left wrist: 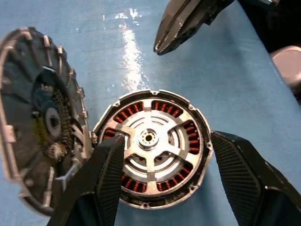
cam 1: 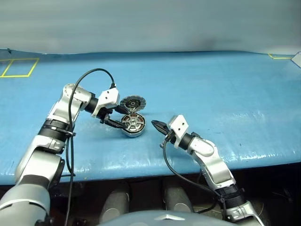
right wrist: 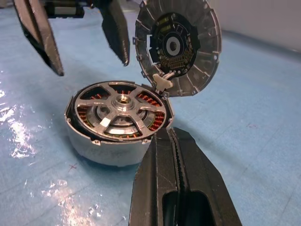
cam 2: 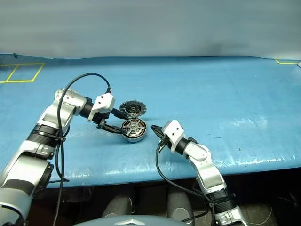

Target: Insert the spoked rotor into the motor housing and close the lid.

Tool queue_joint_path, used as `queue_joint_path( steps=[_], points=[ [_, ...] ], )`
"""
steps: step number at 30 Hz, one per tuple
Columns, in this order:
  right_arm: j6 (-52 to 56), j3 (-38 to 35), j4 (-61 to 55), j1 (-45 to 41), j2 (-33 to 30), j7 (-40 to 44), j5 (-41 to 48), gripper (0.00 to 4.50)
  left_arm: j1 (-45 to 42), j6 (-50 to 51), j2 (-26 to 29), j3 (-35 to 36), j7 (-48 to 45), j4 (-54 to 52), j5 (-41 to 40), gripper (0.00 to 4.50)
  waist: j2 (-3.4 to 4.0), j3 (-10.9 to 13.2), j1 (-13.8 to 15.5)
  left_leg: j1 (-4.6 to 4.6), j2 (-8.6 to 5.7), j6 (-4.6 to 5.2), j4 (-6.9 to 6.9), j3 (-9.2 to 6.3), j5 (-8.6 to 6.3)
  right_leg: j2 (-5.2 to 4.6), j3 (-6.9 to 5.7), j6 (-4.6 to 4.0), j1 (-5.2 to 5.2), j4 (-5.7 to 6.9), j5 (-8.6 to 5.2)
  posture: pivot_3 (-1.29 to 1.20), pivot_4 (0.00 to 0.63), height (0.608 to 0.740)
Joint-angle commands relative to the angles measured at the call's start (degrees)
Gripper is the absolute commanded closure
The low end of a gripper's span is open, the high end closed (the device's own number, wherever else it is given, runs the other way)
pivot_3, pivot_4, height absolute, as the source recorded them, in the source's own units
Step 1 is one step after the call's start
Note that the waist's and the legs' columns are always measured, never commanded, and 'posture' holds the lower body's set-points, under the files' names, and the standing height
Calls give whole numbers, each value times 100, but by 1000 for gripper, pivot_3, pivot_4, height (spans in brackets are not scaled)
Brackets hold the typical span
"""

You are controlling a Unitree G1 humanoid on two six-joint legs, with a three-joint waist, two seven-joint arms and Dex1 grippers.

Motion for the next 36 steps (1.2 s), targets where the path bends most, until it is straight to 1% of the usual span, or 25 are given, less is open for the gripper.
queue_joint_path(
  steps=[1,5,9,17,23,31,36],
  points=[
    [-57,111,-49,-216,134,64,65,4500,255,108,257,185,-20,-526,-165,1358,0,0,17,0,0,0,0,-1,0,0,-1,0,0,0,0,0,150,740],
    [-44,269,143,-427,285,131,38,4500,668,206,546,200,114,-950,-151,1358,0,0,17,0,1,0,1,2,0,1,3,0,1,-2,0,0,150,740],
    [-75,360,382,-602,417,151,3,4500,960,298,674,335,362,-1009,-214,1358,0,0,32,1,1,0,0,2,0,1,4,-1,-1,-1,0,0,150,740],
    [-113,514,775,-837,712,118,-67,4500,1620,570,539,788,1099,-1374,-536,1358,0,0,29,2,2,0,-3,1,0,1,5,-4,-3,-1,2,0,150,740],
    [-116,722,985,-866,847,152,-190,4500,1939,717,310,1127,1624,-1495,-856,1358,0,0,31,3,4,-1,-3,1,0,3,5,-6,-3,-1,3,0,150,740],
    [-78,704,1516,-1032,1006,29,-301,4500,2149,823,176,1313,2029,-1659,-1109,1358,0,0,32,4,5,-6,-3,2,3,4,4,-16,-4,-2,10,0,150,740],
    [163,751,1643,-1119,916,2,-457,4500,2231,857,150,1337,2166,-1735,-1185,1358,0,-1,29,11,9,-9,-4,7,5,6,4,-20,-2,-1,13,0,150,740]
  ],
)
